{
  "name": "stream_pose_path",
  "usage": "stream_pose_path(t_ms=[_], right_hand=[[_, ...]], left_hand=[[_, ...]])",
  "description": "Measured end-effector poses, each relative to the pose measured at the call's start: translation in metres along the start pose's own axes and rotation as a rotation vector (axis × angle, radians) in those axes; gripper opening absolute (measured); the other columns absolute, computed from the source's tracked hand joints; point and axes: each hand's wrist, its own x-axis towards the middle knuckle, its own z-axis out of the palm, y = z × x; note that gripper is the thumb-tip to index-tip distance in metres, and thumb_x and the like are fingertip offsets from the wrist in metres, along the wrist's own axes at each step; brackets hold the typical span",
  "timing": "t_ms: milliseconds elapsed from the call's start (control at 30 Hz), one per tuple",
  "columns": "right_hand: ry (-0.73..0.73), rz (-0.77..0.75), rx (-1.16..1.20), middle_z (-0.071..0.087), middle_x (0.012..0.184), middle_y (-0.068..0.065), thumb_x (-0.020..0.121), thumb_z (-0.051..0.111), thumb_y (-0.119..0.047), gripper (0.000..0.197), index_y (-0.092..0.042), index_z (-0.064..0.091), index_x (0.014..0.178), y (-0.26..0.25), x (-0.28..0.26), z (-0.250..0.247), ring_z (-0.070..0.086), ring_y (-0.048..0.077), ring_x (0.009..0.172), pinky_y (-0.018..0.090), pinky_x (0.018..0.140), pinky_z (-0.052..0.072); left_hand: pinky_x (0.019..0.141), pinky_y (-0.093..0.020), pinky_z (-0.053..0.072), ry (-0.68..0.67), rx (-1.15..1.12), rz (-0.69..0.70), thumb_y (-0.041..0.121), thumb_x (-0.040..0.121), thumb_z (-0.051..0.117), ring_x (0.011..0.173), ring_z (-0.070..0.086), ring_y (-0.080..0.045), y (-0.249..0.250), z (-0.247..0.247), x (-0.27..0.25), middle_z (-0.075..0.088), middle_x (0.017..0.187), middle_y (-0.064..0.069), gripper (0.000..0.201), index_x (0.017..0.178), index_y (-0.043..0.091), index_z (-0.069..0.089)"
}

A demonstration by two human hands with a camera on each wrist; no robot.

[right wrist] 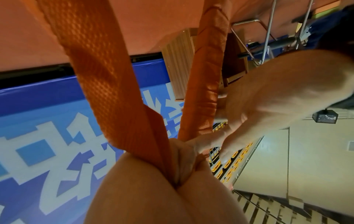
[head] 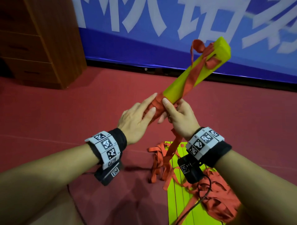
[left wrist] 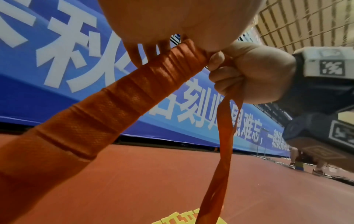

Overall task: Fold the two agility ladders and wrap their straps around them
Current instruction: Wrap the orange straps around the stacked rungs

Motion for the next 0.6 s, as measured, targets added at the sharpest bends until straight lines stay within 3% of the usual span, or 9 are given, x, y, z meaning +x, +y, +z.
stream_pose_path(t_ms=[67, 200, 367, 500, 600], right_hand=[[0.005, 0.036, 0.008, 0.07, 0.06, 0.01, 0.106, 0.053, -0.033, 0.03, -0.004, 0.056, 0.104, 0.003, 0.0, 0.001, 0.04, 0.024, 0.048, 0.033, 0.048, 0.03], [0.03, 0.077, -0.026, 0.067, 0.056, 0.003, 0.105, 0.053, -0.035, 0.028, -0.011, 0.058, 0.091, 0.008, 0.003, 0.0, 0.041, 0.014, 0.046, 0.028, 0.052, 0.034], [0.013, 0.118, -0.165, 0.054, 0.049, -0.005, 0.105, 0.052, -0.039, 0.053, -0.011, 0.061, 0.061, 0.012, 0.004, -0.006, 0.039, 0.012, 0.045, 0.029, 0.055, 0.033], [-0.036, 0.149, -0.152, 0.051, 0.058, 0.01, 0.098, 0.056, -0.052, 0.057, -0.006, 0.06, 0.065, 0.01, 0.002, -0.013, 0.035, 0.019, 0.05, 0.029, 0.052, 0.03], [-0.056, 0.126, -0.154, 0.044, 0.058, 0.013, 0.1, 0.059, -0.047, 0.052, -0.01, 0.06, 0.063, 0.002, 0.001, -0.019, 0.03, 0.022, 0.054, 0.026, 0.049, 0.027]], left_hand=[[0.098, -0.044, 0.048, -0.039, -0.104, -0.045, 0.063, 0.102, 0.023, 0.118, 0.062, -0.025, -0.002, 0.003, -0.004, 0.063, 0.135, 0.001, 0.049, 0.151, 0.061, 0.015], [0.08, -0.037, 0.054, -0.017, -0.212, -0.107, 0.054, 0.107, 0.029, 0.088, 0.067, -0.021, 0.003, 0.009, -0.011, 0.07, 0.106, 0.008, 0.042, 0.149, 0.058, 0.028], [0.087, -0.041, 0.053, 0.03, -0.141, -0.151, 0.057, 0.106, 0.026, 0.098, 0.069, -0.024, -0.001, 0.005, -0.007, 0.072, 0.108, 0.008, 0.039, 0.142, 0.052, 0.04], [0.084, -0.041, 0.055, 0.009, -0.16, -0.155, 0.058, 0.105, 0.028, 0.091, 0.07, -0.02, -0.007, 0.0, -0.004, 0.074, 0.097, 0.008, 0.037, 0.136, 0.05, 0.048], [0.084, -0.039, 0.055, 0.01, -0.23, -0.146, 0.058, 0.104, 0.03, 0.091, 0.069, -0.014, -0.008, -0.002, -0.002, 0.074, 0.098, 0.01, 0.037, 0.132, 0.047, 0.053]])
